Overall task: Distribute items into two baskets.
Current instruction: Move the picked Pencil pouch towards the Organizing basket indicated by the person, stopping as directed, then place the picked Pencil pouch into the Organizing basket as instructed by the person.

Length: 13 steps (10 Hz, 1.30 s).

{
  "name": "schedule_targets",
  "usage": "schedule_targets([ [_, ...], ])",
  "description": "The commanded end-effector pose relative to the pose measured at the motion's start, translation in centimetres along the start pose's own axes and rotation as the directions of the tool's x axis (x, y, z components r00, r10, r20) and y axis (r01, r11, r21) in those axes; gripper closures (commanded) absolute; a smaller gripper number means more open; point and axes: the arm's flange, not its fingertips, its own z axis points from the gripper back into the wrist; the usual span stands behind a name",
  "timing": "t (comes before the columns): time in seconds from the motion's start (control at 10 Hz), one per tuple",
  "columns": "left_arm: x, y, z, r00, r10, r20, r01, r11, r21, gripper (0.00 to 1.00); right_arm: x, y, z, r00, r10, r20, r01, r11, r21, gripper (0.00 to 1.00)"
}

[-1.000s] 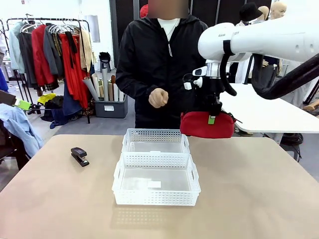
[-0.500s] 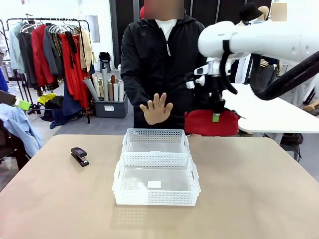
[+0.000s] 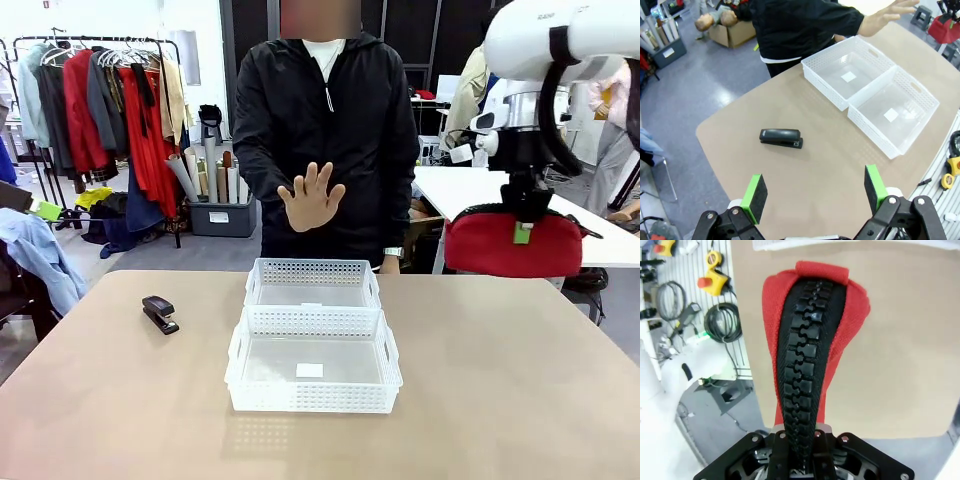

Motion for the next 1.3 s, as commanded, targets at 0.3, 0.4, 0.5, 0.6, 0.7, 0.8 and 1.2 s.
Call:
schedule_targets([
  [0.3,-0.03,0.05,-0.08,1.000,-0.005,0.008,0.005,1.000,-0.011,0.00,1.90,-2.44,1.03,1.000,-0.015,-0.011,0.015,1.000,-0.025,1.00],
  [0.4,-0.03,0.05,-0.08,1.000,-0.005,0.008,0.005,1.000,-0.011,0.00,1.90,-2.44,1.03,1.000,-0.015,-0.011,0.015,1.000,-0.025,1.00],
  [0.5,-0.03,0.05,-0.08,1.000,-0.005,0.008,0.005,1.000,-0.011,0.00,1.90,-2.44,1.03,1.000,-0.015,-0.011,0.015,1.000,-0.025,1.00],
  [0.6,-0.03,0.05,-0.08,1.000,-0.005,0.008,0.005,1.000,-0.011,0.00,1.90,-2.44,1.03,1.000,-0.015,-0.011,0.015,1.000,-0.025,1.00],
  [0.7,-0.03,0.05,-0.08,1.000,-0.005,0.008,0.005,1.000,-0.011,0.00,1.90,-2.44,1.03,1.000,-0.015,-0.011,0.015,1.000,-0.025,1.00],
  [0.8,-0.03,0.05,-0.08,1.000,-0.005,0.008,0.005,1.000,-0.011,0.00,1.90,-2.44,1.03,1.000,-0.015,-0.011,0.015,1.000,-0.025,1.00],
  [1.2,-0.03,0.05,-0.08,1.000,-0.005,0.008,0.005,1.000,-0.011,0.00,1.90,-2.44,1.03,1.000,-0.015,-0.011,0.015,1.000,-0.025,1.00],
])
